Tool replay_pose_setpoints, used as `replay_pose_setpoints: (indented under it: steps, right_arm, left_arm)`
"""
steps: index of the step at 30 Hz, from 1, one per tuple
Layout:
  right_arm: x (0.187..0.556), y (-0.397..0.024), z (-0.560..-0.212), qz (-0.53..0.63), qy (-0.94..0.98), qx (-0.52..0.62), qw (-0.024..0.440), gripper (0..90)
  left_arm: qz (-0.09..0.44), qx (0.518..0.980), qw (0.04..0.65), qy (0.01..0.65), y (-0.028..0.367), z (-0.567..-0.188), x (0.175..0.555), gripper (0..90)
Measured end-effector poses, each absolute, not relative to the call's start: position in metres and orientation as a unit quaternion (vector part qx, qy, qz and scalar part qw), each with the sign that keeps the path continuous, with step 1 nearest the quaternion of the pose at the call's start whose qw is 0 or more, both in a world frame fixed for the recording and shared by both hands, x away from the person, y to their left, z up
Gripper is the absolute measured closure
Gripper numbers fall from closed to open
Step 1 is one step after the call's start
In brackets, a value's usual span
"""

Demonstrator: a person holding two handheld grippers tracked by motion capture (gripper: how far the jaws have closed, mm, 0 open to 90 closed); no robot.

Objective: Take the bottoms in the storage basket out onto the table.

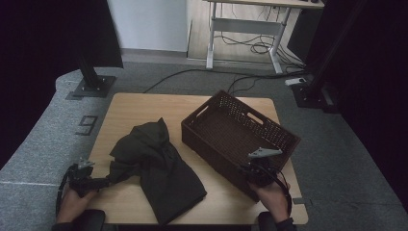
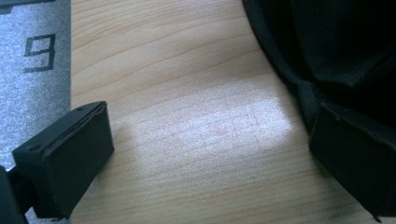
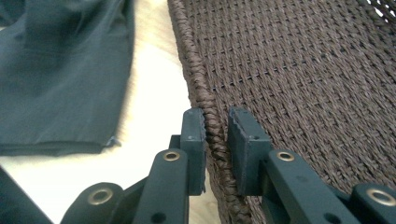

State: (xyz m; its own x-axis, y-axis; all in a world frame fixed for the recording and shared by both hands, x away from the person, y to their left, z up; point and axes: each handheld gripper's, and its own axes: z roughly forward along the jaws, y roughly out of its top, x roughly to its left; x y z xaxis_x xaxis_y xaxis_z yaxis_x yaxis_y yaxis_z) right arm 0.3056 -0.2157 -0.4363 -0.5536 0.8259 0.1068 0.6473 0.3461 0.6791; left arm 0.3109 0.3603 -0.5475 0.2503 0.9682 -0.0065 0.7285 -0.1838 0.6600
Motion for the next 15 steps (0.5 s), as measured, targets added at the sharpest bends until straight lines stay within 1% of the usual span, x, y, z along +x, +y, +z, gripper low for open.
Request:
replay_pose_setpoints:
  steps: [6, 10, 12, 15]
  right_arm:
    - [0.316, -0.229, -0.439, 0.348, 0.799, 0.471, 0.139, 71.4]
    - [0.315, -0.238, -0.439, 0.348, 0.795, 0.478, 0.139, 63.6]
    - [0.312, -0.243, -0.439, 0.354, 0.792, 0.479, 0.136, 63.2]
    - [0.304, -0.251, -0.438, 0.349, 0.791, 0.481, 0.144, 63.6]
  left_arm:
    - [0.213, 0.739, 0.281, 0.574, 0.360, -0.547, 0.311, 0.0]
    - [0.213, 0.739, 0.281, 0.574, 0.360, -0.547, 0.311, 0.0]
    - [0.213, 0.739, 0.281, 0.574, 0.360, -0.547, 0.311, 0.0]
    - [0.213, 0.739, 0.281, 0.574, 0.360, -0.547, 0.311, 0.0]
